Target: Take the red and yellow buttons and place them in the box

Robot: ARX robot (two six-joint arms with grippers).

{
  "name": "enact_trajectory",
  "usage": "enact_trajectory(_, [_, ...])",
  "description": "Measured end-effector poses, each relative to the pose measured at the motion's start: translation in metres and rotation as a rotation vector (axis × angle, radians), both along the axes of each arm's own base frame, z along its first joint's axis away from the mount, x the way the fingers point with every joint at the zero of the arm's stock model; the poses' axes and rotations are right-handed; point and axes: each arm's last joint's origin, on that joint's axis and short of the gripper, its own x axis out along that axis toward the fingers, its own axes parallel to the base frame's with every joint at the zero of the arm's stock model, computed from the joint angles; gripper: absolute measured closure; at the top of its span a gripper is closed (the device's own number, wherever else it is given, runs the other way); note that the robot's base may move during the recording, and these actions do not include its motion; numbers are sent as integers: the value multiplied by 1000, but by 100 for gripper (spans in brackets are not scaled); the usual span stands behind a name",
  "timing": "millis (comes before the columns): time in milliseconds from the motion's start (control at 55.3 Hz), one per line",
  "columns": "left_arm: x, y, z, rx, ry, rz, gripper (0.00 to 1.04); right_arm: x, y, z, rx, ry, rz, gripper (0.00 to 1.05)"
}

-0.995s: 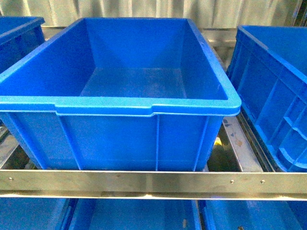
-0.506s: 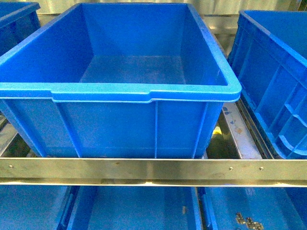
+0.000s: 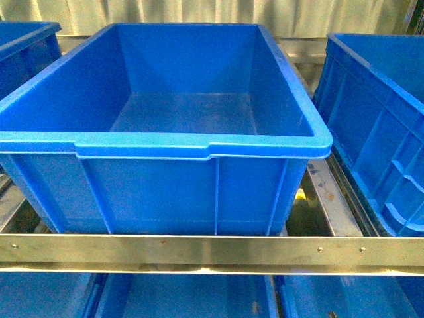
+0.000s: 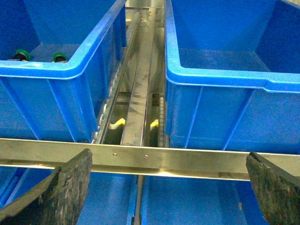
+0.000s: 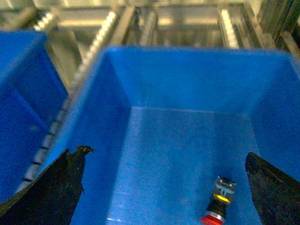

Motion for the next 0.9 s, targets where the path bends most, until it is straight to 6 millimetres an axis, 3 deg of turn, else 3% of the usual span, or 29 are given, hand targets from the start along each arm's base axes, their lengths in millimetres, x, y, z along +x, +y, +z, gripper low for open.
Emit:
enact_trajectory(127, [0, 0, 0, 0, 0, 0, 8, -47, 6, 6, 95, -45, 27, 6])
enact_trajectory(271, [0, 0, 0, 0, 0, 0, 8, -103, 20, -13, 240, -57, 10, 6])
enact_trajectory(344, [0, 0, 0, 0, 0, 0, 8, -131, 38, -28, 109, -113, -150, 23])
enact_trajectory(452, [0, 0, 0, 0, 0, 0, 8, -161, 63, -58, 29, -124, -163, 42])
enact_trajectory(633, [0, 0, 0, 0, 0, 0, 8, -185, 80, -100, -2, -88, -158, 73])
enact_trajectory(778, [0, 0, 0, 0, 0, 0, 8, -201, 88, -118, -11, -91, -162, 100])
enact_trajectory(904, [0, 0, 0, 0, 0, 0, 8, -212, 93, -130, -15, -89, -156, 101])
